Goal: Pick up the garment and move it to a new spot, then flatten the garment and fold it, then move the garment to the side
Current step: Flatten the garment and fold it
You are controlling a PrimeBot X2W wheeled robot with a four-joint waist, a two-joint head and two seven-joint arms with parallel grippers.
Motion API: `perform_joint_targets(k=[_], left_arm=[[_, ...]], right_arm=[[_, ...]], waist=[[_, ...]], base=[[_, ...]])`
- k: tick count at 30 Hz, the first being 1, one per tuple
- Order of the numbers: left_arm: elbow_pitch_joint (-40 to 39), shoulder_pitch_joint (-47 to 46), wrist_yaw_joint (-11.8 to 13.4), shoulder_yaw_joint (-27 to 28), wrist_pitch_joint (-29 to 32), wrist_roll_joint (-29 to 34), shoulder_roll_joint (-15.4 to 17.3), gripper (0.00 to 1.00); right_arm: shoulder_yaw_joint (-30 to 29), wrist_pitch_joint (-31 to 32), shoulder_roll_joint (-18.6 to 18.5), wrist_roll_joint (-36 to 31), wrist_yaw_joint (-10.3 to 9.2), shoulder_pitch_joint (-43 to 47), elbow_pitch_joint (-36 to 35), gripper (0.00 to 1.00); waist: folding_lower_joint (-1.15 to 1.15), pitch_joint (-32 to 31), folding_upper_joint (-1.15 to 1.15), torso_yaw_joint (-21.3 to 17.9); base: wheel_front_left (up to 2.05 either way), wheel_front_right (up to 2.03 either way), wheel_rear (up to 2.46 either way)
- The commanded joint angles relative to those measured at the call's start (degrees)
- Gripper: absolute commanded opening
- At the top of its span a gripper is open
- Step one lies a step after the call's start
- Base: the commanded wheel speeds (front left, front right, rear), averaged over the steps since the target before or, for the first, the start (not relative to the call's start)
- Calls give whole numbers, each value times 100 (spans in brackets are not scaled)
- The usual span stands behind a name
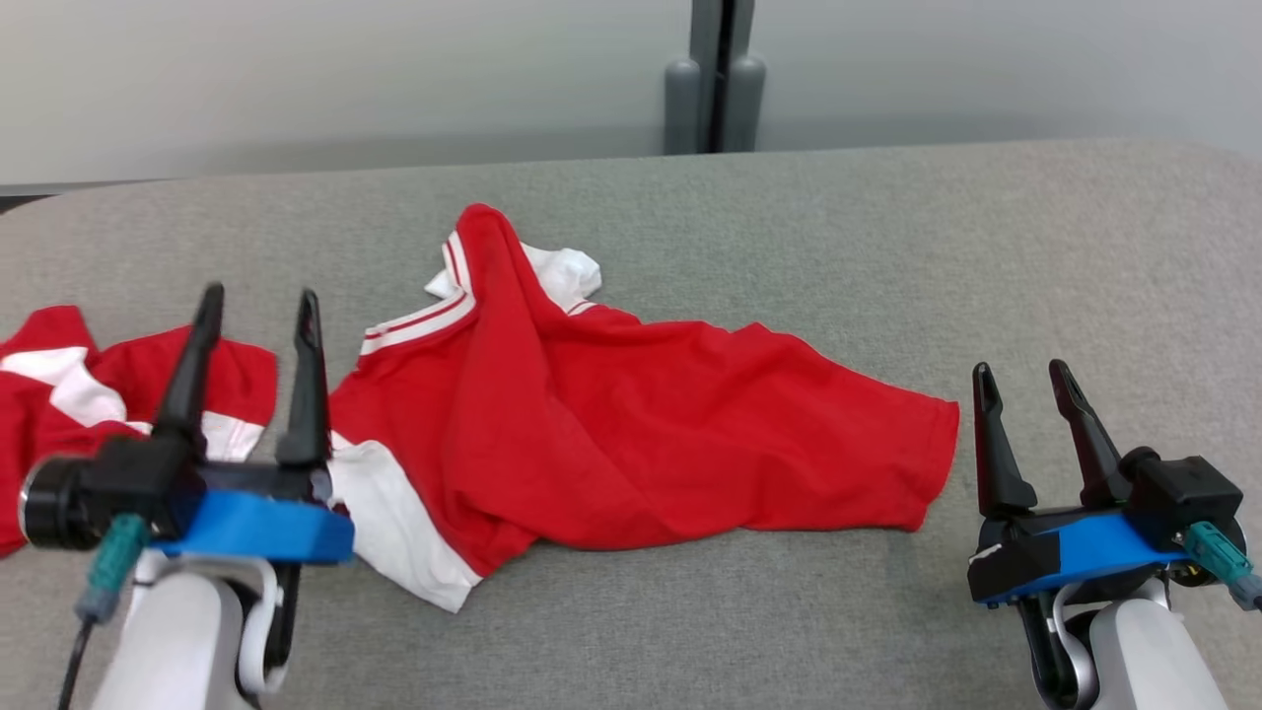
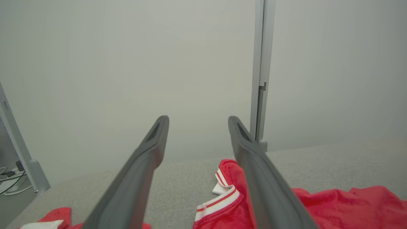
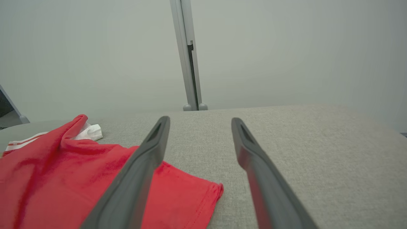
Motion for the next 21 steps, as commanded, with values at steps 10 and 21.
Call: perform_joint_targets(k=[10, 21], left_arm=[[-296, 1113, -188, 604, -15, 562, -675, 100], [-258, 1590, -342, 984, -15, 948, -995, 100]], right_arm=[[-55, -21, -15, -82, 1, 233, 96, 100], [-66, -22, -14, -102, 1, 353, 279, 100]], waist=[[1, -312, 0, 244], [1, -444, 0, 357]], base=[[0, 0, 0], [0, 0, 0]])
